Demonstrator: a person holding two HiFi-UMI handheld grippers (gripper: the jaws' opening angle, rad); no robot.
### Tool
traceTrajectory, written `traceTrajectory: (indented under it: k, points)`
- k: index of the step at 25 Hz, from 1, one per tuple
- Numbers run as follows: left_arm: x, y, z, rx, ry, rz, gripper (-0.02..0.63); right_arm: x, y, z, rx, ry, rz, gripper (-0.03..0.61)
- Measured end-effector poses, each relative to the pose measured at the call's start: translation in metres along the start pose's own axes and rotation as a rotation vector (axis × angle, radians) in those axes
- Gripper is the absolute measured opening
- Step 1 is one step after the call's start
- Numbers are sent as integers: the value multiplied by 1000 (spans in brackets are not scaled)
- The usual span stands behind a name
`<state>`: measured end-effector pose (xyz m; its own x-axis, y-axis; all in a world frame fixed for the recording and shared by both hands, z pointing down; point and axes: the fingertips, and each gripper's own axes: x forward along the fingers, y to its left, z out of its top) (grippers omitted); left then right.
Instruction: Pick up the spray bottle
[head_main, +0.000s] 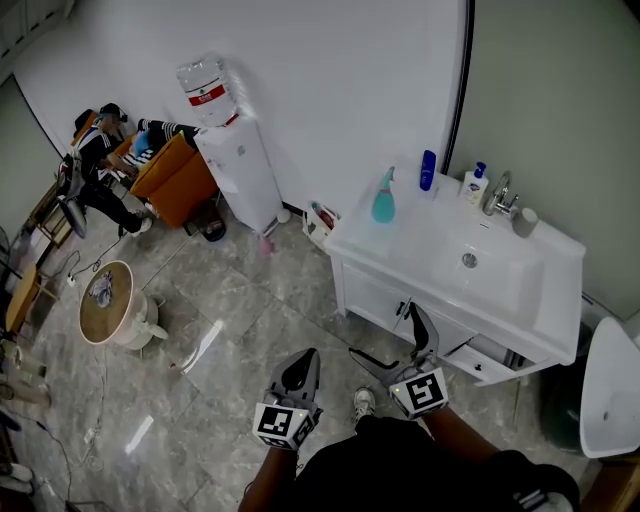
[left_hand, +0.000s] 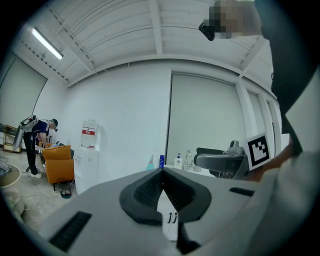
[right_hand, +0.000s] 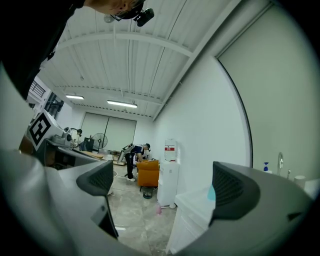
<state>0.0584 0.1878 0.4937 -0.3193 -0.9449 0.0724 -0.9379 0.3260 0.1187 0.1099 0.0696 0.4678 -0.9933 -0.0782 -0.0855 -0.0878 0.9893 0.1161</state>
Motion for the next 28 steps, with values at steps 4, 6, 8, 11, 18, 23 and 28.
traceTrajectory:
  k: [4,6,8,11,18,23,28]
  points:
    - [45,17,5,17,4,-15,-6,37,-34,-1,-12,-12,-3,591]
    - [65,25,5,20,10,-16,-6,52,-50,-6,-7,-6,-3,591]
    - [83,31,7,14,19,-14,-6,64,-64,-12,3,6,-4,591]
    - [101,39,12,6,14,1,-6,79,-77,-18,8,15,8,591]
    - [124,58,13,7,40,8,-6,106,-89,-29,24,18,12,591]
    - [144,82,6,-3,46,3,-6,128,-99,-45,14,48,-1,591]
    - [177,109,6,-17,55,-48,-6,162,-121,-47,-4,54,-60,591]
